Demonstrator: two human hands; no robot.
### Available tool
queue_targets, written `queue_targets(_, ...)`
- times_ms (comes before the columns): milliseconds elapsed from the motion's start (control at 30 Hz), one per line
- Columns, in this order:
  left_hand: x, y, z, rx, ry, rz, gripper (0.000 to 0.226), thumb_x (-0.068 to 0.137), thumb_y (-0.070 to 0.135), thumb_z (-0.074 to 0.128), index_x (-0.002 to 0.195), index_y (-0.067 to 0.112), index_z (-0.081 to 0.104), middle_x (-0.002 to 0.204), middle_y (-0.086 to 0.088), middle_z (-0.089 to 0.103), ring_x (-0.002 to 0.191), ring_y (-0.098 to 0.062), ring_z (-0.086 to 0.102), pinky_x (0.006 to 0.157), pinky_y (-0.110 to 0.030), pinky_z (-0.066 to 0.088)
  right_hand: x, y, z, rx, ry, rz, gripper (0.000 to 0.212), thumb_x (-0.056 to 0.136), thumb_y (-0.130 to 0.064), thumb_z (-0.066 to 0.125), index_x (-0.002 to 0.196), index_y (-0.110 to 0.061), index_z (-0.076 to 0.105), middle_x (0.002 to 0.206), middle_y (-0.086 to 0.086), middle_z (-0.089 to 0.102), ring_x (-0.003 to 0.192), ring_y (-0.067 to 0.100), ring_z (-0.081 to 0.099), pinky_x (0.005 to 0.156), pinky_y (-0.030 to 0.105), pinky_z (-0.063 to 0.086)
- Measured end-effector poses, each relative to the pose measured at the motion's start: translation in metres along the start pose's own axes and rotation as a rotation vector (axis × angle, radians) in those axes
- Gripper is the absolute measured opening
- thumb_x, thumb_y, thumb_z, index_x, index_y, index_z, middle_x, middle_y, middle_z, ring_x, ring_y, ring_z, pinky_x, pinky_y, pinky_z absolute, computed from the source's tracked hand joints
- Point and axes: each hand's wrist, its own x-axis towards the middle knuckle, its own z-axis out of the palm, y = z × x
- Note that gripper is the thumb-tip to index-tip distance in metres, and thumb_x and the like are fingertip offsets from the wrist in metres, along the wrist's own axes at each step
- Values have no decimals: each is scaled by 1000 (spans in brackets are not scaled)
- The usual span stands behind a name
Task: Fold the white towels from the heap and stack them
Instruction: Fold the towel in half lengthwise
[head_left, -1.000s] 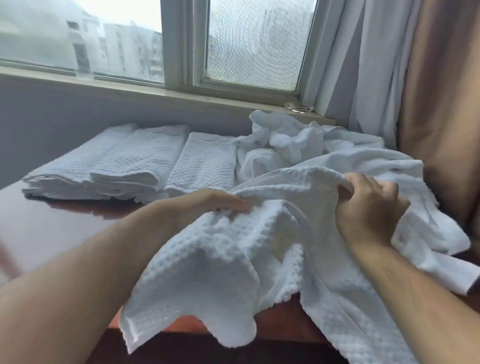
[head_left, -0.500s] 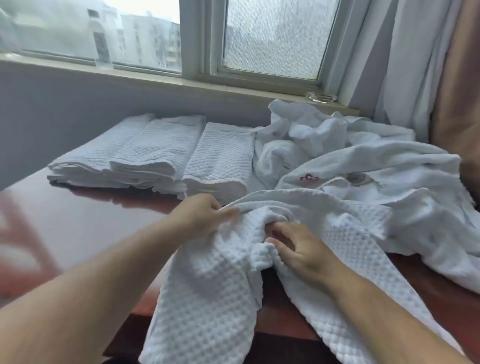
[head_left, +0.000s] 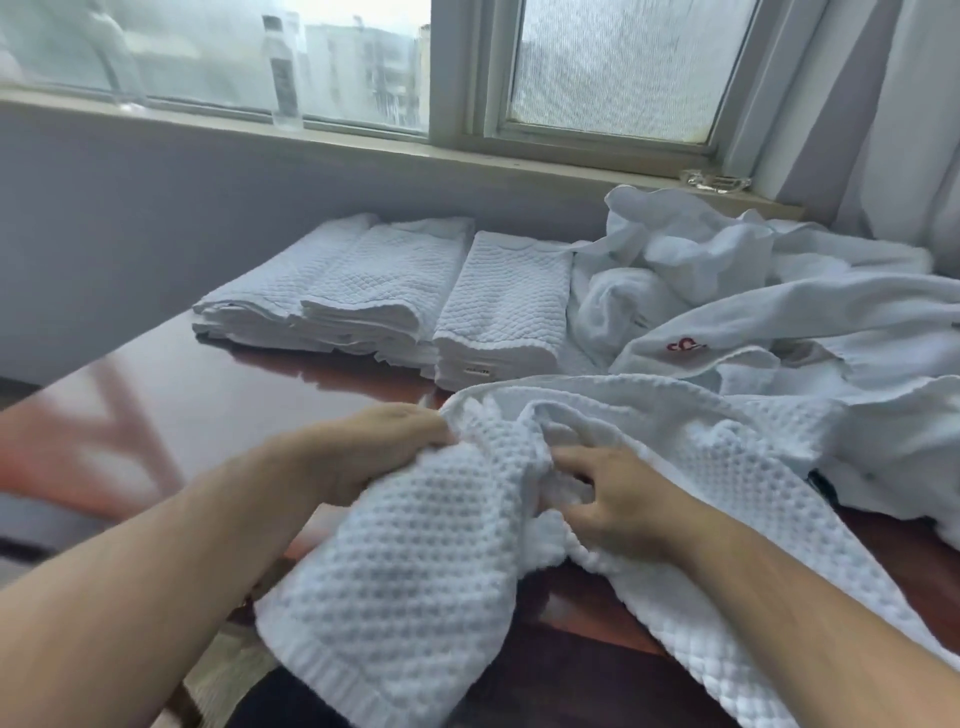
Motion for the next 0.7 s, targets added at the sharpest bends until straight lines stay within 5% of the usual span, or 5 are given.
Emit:
queue_targets(133, -7, 17, -15, -361, -66, 6, 46, 98, 18, 49, 61, 13, 76, 70, -2, 71, 58, -14, 69, 52, -21, 52, 0, -18, -28, 6, -44, -66, 15, 86, -39, 77, 96, -49, 73, 93, -29, 70, 90, -12, 62, 76, 7, 42)
queue_targets(267, 2, 19, -28, -842, -41, 183, 51, 97, 48, 45, 124, 12, 69, 134, -9, 64, 122, -27, 62, 106, -44, 47, 15, -22, -65, 131, 255, 24, 26, 77, -39, 55, 63, -18, 59, 59, -8, 55, 63, 12, 52, 59, 23, 40)
queue_targets(367, 7, 9, -33, -913, -62, 310, 74, 99, 69, 29, 136, 14, 63, 143, -17, 56, 133, -37, 52, 114, -53, 37, 22, -20, -59, -79, 197, 226, 43, 87, -43, 53, 64, -7, 58, 63, -1, 60, 67, 20, 56, 67, 37, 45)
queue_targets(533, -3, -25, -48, -468, -241, 358, 93, 81, 86, 41, 144, 19, 54, 147, -10, 54, 137, -28, 51, 116, -49, 34, 23, -13, -28, -258, 62, 323, 46, 82, -51, 57, 123, -30, 54, 110, -5, 64, 105, 22, 59, 95, 43, 47)
queue_targets(700, -17, -29, -54, 461, 84, 362, 85, 67, 94, 54, 127, 35, 64, 122, 1, 70, 114, -18, 65, 102, -50, 47, 30, -14, 2, -181, 31, 148, 76, 67, -76, 37, 140, -58, 38, 128, -19, 38, 133, 14, 33, 117, 41, 25)
